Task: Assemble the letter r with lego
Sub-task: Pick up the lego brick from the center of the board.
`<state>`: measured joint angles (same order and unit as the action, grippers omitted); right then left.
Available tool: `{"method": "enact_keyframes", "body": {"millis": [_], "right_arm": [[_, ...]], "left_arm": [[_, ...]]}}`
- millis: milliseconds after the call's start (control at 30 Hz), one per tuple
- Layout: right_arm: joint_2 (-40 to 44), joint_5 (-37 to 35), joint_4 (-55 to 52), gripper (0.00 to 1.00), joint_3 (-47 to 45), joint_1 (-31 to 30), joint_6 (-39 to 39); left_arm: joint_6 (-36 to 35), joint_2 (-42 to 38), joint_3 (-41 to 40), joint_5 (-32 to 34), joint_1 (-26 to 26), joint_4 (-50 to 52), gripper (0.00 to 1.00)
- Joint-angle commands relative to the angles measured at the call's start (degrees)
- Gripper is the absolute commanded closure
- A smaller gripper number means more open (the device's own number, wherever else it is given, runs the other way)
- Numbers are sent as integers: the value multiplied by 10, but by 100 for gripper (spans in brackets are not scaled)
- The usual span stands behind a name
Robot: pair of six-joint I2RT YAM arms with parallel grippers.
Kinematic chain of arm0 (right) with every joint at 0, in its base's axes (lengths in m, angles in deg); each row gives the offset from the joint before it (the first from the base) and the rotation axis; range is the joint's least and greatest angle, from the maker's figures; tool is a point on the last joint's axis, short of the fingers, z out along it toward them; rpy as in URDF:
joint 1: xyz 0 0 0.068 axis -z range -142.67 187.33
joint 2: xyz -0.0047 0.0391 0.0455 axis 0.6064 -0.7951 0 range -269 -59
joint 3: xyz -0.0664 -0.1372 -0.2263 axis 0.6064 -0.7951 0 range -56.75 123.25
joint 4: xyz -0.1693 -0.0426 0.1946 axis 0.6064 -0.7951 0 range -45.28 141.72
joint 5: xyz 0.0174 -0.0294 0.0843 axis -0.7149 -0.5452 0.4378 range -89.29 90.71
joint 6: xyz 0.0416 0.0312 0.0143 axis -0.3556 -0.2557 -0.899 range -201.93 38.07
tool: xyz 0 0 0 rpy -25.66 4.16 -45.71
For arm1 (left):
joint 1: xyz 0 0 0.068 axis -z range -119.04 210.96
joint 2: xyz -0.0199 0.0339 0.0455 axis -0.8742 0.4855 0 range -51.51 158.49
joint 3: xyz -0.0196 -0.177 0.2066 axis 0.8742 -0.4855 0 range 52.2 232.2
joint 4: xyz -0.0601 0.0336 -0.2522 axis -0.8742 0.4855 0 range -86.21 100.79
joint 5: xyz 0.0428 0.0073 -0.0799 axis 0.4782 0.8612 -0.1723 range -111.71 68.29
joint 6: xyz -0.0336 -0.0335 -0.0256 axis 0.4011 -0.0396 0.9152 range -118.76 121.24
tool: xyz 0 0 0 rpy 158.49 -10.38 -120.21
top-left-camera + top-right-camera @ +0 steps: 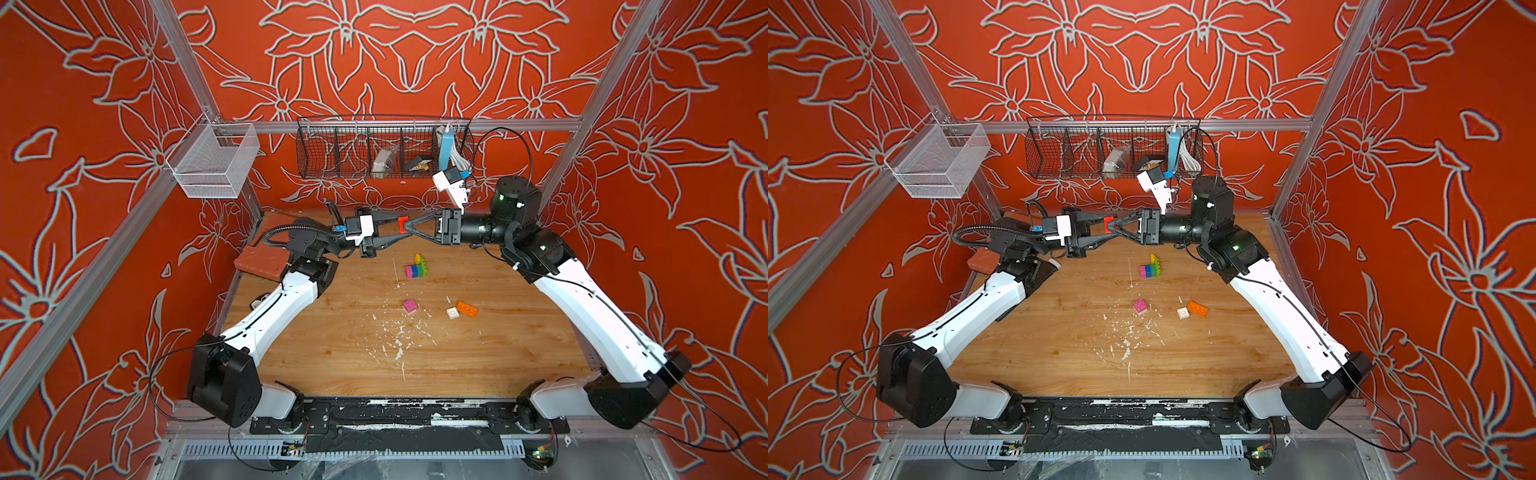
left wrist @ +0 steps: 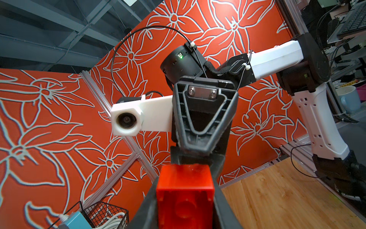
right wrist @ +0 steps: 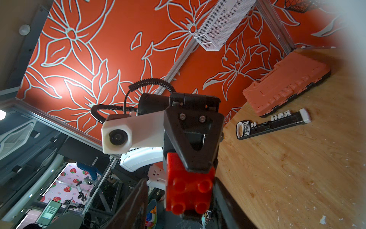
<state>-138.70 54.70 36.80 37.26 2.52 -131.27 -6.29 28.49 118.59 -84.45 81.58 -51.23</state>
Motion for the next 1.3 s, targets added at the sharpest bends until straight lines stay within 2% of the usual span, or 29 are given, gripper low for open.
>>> {"method": "enact_keyframes", "body": {"millis": [0,133,233,367,533,733,933,1133,1200,1233,1267], "right_arm": [[-5,6,17,54,19,-9,-6],[-9,4,15,63,24,-10,-8],[-7,0,16,63,23,-11,-9],[0,-20,13,48,21,-11,-9],[1,-31,10,46,19,-11,-11],[6,-40,7,53,14,-10,-10],[12,-37,8,65,8,-10,-8],[19,-41,0,83,4,-11,6],[23,-50,-12,92,4,-10,21],[27,-56,-20,97,4,-10,32],[29,-64,-30,100,6,-10,46]], "left_arm": [[-7,-6,15,-13,2,-6,100],[-7,-6,17,-16,2,-4,100],[-7,-7,16,-18,2,-3,100],[-8,-9,14,-20,2,-2,100],[-13,-14,14,-22,3,7,100],[-18,-19,10,-21,3,13,100],[-19,-19,10,-19,3,16,100],[-16,-18,15,-12,4,26,100],[-18,-22,15,4,8,44,87],[-19,-25,15,17,11,57,73],[-22,-31,15,28,14,77,41]]}}
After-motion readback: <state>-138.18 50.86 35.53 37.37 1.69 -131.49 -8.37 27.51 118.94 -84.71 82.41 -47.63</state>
